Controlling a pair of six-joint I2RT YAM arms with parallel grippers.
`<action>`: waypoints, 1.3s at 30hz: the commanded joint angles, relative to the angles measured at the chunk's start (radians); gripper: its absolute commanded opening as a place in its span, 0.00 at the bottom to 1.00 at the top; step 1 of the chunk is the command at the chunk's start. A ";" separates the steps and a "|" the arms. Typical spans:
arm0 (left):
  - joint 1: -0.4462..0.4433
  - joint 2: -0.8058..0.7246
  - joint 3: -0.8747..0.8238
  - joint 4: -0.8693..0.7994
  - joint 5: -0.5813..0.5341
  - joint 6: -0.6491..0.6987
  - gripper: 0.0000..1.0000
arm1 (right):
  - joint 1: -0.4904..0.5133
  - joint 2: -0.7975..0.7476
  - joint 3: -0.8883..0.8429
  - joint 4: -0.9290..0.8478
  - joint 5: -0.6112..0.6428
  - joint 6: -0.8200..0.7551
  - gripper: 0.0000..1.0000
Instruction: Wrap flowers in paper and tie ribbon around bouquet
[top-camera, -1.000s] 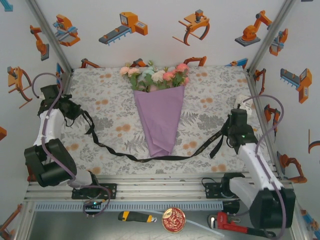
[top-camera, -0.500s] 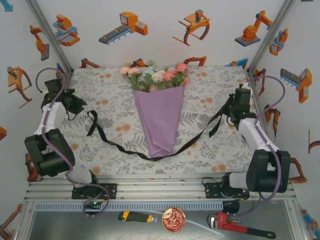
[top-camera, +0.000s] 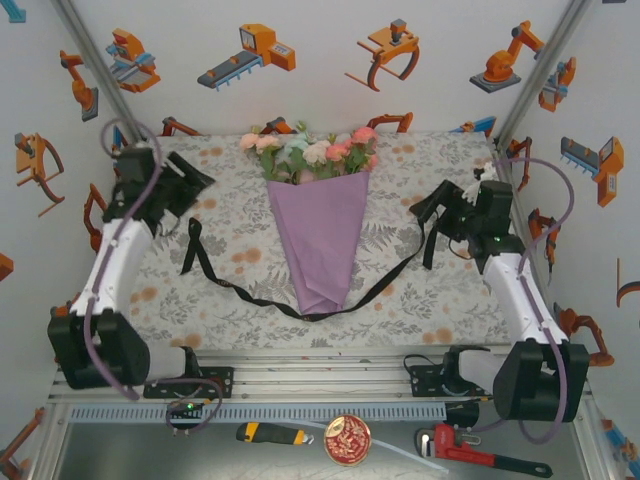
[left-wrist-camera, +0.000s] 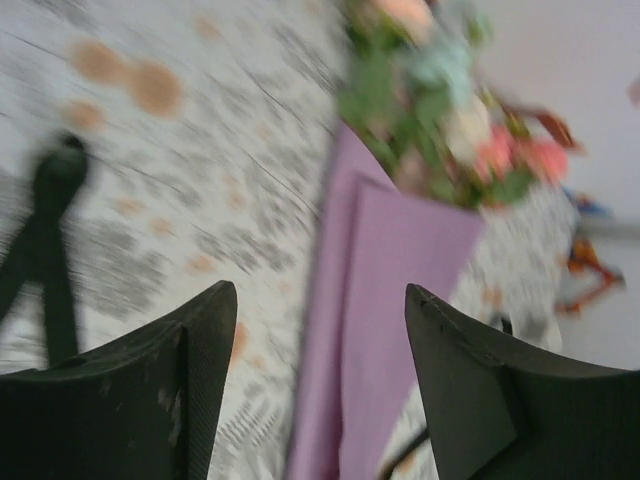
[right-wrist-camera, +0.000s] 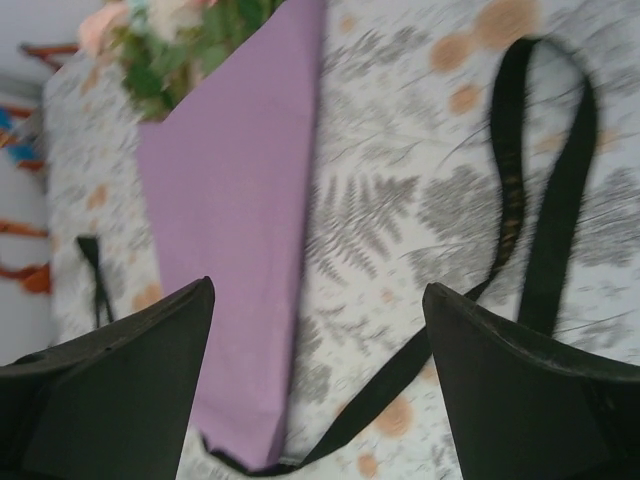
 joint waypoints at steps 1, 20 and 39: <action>-0.158 -0.051 -0.145 0.095 0.041 -0.079 0.66 | 0.064 0.015 -0.071 -0.053 -0.208 0.097 0.76; -0.501 0.232 -0.449 0.617 0.037 -0.288 0.78 | 0.399 0.240 -0.333 0.407 -0.080 0.335 0.69; -0.514 0.305 -0.504 0.668 0.038 -0.355 0.33 | 0.448 0.411 -0.292 0.530 -0.073 0.428 0.61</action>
